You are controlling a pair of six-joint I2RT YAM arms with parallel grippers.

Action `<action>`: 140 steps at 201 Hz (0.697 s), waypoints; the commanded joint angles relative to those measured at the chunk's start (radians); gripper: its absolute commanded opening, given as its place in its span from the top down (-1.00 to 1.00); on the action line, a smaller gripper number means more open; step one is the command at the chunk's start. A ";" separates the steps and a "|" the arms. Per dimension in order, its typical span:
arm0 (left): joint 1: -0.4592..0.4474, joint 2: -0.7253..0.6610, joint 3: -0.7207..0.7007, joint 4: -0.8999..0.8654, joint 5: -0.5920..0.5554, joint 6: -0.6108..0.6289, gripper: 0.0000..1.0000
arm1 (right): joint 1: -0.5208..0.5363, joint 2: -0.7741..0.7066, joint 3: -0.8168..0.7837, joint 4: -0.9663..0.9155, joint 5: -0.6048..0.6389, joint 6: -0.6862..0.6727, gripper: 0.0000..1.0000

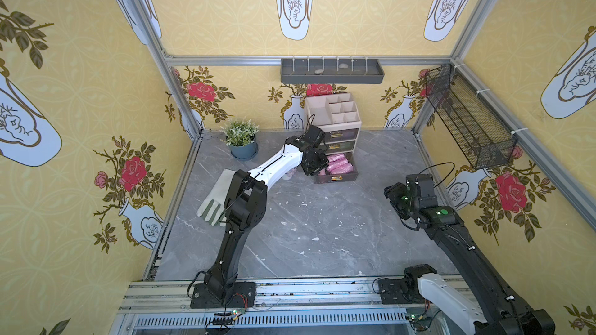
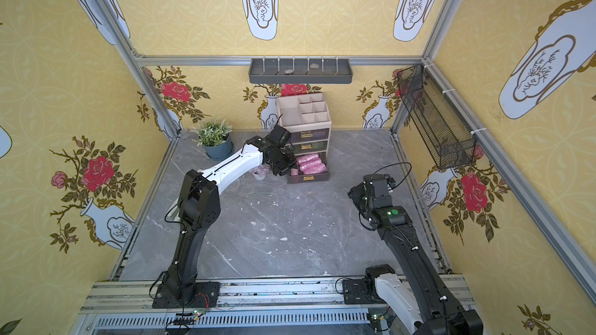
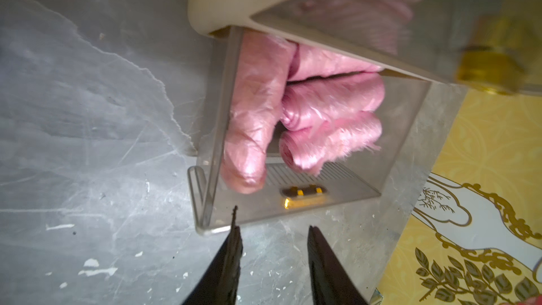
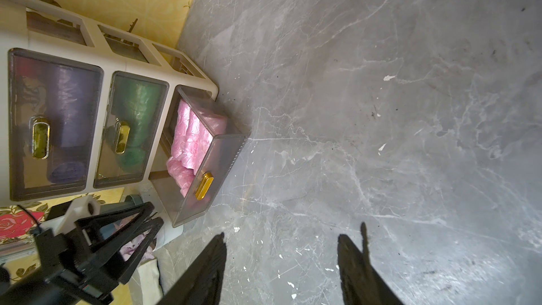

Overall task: Sort the rolls of trash bags by color and place them into the drawer
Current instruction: Place the roll of trash bags in the drawer.

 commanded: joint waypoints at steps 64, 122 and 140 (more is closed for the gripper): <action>-0.108 -0.294 -0.002 -0.053 -0.471 0.445 0.22 | 0.000 0.010 0.016 0.051 -0.019 0.000 -0.22; -0.011 0.076 0.784 -0.469 -0.567 0.528 0.15 | 0.000 0.041 0.003 0.113 -0.046 0.012 -0.23; 0.012 0.092 0.791 -0.438 -0.571 0.533 0.10 | 0.001 0.041 -0.008 0.138 -0.054 0.019 -0.23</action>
